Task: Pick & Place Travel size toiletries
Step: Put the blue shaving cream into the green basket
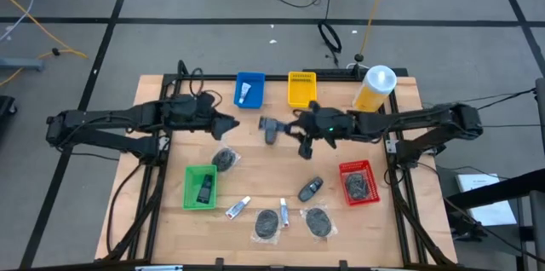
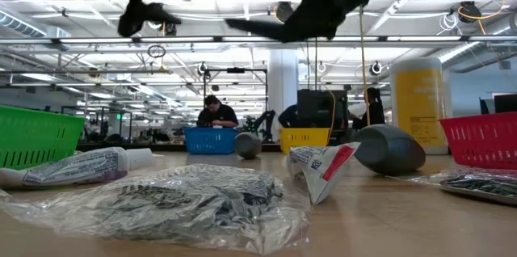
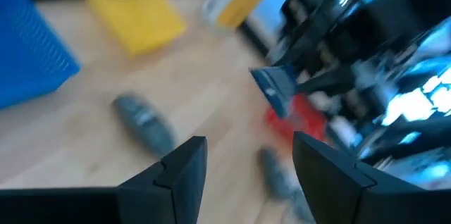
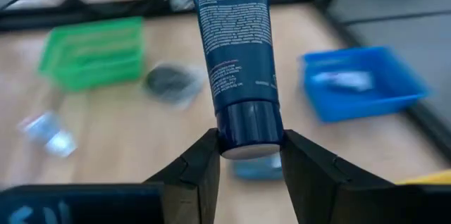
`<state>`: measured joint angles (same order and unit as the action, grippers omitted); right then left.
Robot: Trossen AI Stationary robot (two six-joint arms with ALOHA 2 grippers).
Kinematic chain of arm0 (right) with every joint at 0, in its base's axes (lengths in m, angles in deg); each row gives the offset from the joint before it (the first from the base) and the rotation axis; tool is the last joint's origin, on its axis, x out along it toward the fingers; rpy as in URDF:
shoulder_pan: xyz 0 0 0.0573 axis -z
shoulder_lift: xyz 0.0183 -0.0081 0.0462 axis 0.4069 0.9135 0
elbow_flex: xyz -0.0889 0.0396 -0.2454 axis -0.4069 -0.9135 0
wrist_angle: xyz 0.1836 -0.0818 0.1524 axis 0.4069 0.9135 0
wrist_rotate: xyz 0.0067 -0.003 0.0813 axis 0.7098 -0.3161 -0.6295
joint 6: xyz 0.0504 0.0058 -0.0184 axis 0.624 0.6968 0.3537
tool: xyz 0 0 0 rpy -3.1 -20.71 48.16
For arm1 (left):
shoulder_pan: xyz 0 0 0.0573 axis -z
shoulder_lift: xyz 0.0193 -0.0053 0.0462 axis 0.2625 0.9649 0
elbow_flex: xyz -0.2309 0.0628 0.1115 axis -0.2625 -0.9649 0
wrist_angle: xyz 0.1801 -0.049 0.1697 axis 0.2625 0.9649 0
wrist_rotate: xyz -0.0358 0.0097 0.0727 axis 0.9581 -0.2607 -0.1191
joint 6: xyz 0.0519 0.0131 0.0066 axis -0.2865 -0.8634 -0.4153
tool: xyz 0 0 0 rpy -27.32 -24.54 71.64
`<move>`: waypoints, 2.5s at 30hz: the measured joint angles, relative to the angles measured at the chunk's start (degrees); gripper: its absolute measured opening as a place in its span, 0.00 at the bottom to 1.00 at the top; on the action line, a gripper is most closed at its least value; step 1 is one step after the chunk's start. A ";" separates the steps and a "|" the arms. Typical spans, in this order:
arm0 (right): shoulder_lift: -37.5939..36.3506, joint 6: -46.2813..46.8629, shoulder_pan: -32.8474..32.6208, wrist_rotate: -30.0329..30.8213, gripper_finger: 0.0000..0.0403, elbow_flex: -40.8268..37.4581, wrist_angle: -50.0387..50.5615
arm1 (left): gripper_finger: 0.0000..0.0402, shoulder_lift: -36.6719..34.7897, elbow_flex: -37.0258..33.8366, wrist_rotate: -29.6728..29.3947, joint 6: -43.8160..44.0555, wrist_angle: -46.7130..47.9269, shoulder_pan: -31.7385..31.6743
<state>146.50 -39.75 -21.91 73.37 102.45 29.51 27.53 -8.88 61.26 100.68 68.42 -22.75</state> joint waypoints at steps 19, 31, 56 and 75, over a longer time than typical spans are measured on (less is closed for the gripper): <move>-1.15 -4.26 -0.65 18.13 0.30 0.03 -17.60 | 0.52 5.09 0.06 -13.88 3.24 -27.60 0.01; 3.69 -4.46 -2.12 18.28 0.30 -0.04 -21.17 | 0.52 15.79 -0.04 -10.54 6.34 -40.96 -0.38; 3.57 -4.23 -2.59 18.26 0.30 0.00 -19.24 | 0.05 17.68 -0.04 -5.53 5.38 -43.54 -2.58; 2.87 -4.76 -2.71 17.33 0.62 0.00 -17.93 | 0.00 16.75 -0.04 -4.61 -1.17 -41.86 -2.43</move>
<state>149.37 -44.50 -24.63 90.71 102.45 11.58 44.28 -8.92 56.66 99.51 26.56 -25.18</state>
